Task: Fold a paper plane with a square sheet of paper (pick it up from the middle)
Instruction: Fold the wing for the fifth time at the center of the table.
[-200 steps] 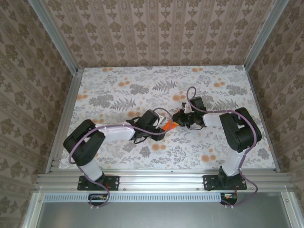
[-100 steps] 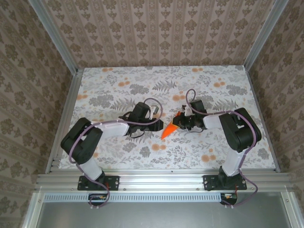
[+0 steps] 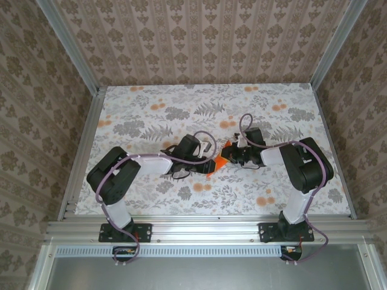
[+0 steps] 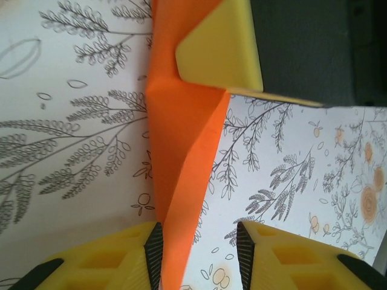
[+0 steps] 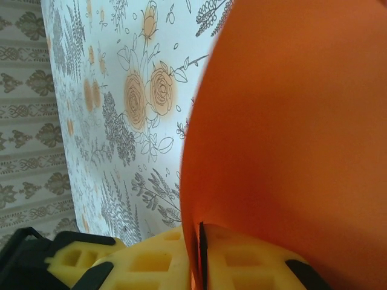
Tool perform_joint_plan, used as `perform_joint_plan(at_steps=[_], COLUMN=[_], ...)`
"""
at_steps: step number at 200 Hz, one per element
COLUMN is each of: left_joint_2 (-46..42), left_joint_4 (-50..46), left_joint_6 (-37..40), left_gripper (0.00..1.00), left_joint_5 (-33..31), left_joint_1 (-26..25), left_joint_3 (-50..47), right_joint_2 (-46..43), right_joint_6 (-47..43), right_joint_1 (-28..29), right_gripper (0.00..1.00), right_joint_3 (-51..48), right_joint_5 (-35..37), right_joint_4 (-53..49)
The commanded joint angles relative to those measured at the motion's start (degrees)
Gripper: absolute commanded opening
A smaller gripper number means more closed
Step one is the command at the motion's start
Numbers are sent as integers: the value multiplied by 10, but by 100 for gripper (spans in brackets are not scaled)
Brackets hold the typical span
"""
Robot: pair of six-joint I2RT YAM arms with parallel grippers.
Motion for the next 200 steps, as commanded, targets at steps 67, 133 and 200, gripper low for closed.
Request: perform_joint_plan(at_steps=[67,133,200], left_joint_2=[23,26,22], left_joint_4=[-25,-41,-105], left_joint_6=[50,65,154], left_gripper=[37,18,2], left_joint_5=[-65,-90,-212], left_joint_1=[-19,-35,-87], left_joint_3=[3,9,43], right_joint_2=[4,2,-30], right_joint_6=[29,43,59], right_joint_1=[-12,-18,-18], right_gripper=[14,14,25], right_joint_3=[-12,-16,-22], right_joint_5=[-14,-13,-2], right_joint_4=[34,44,10])
